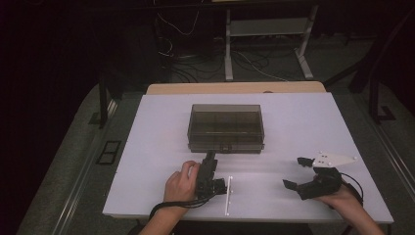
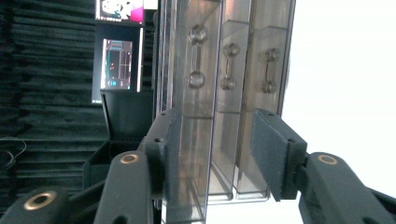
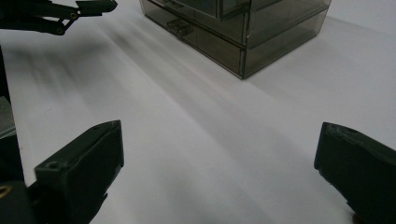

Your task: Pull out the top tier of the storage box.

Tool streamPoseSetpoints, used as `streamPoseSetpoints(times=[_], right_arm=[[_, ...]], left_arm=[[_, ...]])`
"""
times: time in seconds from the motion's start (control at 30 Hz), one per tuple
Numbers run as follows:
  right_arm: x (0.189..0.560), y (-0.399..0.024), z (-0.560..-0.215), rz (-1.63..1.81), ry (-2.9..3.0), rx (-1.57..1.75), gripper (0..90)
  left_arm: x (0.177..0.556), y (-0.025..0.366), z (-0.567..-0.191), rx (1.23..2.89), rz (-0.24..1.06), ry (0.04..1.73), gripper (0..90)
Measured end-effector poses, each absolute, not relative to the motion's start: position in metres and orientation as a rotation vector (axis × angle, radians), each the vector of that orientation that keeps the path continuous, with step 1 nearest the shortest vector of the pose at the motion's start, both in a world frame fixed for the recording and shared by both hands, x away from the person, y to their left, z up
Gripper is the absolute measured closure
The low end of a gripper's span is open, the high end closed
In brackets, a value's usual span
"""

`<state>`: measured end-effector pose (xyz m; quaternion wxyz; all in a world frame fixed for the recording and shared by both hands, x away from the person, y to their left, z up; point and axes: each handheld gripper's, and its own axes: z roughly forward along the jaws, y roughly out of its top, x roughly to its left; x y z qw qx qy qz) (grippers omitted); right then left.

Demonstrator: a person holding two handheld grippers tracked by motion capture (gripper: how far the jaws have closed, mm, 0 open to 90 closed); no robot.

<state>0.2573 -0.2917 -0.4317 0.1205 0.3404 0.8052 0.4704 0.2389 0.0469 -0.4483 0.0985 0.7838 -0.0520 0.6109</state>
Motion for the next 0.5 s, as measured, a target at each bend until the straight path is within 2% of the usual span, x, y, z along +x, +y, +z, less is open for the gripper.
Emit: streamPoseSetpoints(times=[0.17, 0.4, 0.5], right_arm=[[0.2578, -0.2917, -0.4321, 1.37, 2.351, 0.997, 1.0], [0.2577, -0.2914, -0.4331, 1.368, 2.354, 0.994, 1.0], [0.258, -0.2914, -0.4334, 1.364, 2.355, 0.995, 1.0]], left_arm=[[0.2383, 0.0478, -0.4506, 2.315, 1.786, -0.141, 41.8], [0.2399, 0.0473, -0.4548, 2.316, 1.735, -0.149, 35.8], [0.2403, 0.0473, -0.4569, 2.314, 1.729, -0.142, 28.8]])
